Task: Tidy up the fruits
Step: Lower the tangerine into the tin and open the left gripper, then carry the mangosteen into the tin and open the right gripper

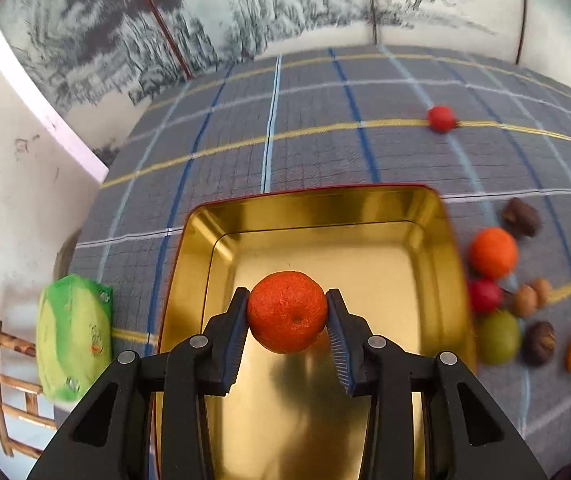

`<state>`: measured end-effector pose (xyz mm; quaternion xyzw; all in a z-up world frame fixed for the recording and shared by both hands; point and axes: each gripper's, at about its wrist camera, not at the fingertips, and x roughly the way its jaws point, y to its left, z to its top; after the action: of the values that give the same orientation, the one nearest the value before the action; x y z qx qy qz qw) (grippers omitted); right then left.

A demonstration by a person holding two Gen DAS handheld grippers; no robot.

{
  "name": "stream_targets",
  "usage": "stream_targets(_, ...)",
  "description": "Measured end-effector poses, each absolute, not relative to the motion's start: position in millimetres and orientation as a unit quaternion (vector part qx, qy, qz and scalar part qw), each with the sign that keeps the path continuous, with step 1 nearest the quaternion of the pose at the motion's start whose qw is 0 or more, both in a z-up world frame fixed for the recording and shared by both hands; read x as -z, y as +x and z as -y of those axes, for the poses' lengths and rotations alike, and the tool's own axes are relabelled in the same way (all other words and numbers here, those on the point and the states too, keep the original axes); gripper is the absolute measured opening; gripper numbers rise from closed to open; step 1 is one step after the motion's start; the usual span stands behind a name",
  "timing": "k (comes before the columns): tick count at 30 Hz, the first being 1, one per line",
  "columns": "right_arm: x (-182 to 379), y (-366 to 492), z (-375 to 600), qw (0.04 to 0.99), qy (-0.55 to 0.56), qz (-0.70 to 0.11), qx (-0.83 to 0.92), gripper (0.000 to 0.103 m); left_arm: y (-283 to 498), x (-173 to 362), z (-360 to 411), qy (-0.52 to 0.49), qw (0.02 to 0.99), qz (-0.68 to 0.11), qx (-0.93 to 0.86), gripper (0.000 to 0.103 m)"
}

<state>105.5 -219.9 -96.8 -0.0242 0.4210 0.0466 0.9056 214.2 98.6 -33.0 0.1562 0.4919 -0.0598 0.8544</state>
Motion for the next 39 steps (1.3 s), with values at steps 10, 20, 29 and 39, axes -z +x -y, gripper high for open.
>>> stream_targets(10,98,106,218,0.906,-0.024,-0.421,-0.046,0.038,230,32,-109,0.156,0.862,-0.482,0.025,0.043)
stream_targets(20,97,105,221,0.906,-0.014,-0.42,-0.051,0.039,85,-41,-138,-0.018,0.928,-0.371,0.037,0.084)
stream_targets(29,75,99,225,0.905,0.035,-0.419,-0.063,0.038,-24,-24,-114,-0.089,0.921,-0.379,0.013,0.089)
stream_targets(39,-3,112,109,0.902,0.011,-0.376,-0.213,0.038,-92,-41,-110,-0.124,0.944,-0.303,0.035,0.103)
